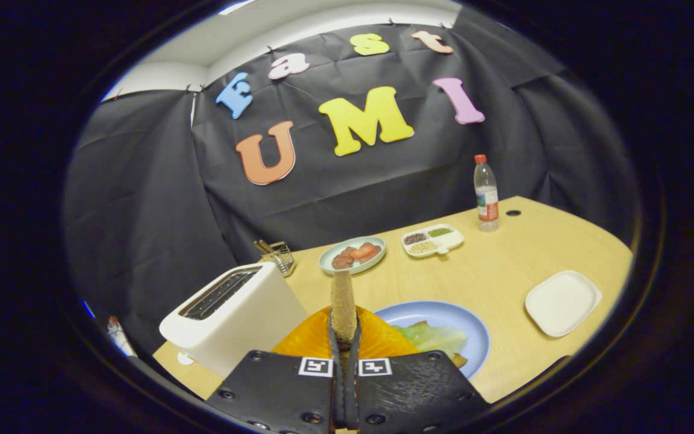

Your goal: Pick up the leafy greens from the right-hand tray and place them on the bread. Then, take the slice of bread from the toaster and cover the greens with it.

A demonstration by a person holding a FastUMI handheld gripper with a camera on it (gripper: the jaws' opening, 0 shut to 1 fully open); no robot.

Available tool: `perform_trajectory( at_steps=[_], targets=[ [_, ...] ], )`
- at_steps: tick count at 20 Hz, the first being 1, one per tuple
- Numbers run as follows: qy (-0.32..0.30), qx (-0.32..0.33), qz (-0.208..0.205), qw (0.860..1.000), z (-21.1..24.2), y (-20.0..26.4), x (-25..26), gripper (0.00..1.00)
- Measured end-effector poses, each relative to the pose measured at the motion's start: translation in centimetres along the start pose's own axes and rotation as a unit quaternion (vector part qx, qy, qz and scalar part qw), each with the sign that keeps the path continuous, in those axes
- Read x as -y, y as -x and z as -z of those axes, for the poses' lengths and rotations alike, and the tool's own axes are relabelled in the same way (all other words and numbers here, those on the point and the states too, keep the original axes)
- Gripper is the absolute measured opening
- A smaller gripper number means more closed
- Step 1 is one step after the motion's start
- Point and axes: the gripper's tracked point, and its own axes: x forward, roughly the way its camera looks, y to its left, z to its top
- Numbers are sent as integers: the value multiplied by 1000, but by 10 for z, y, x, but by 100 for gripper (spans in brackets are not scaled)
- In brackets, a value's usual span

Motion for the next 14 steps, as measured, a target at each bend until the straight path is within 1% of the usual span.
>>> perform_trajectory(
  at_steps=[3, 6, 7, 10, 14],
  targets=[
    [-35, -14, -6, 999, 7, -5, 22, 1],
    [-46, -29, 13, 998, 13, -7, 48, 1],
    [-47, -34, 18, 998, 15, -8, 55, 3],
    [-43, -48, 29, 997, 21, -11, 69, 14],
    [-36, -65, 46, 996, 28, -12, 89, 39]
  ],
)
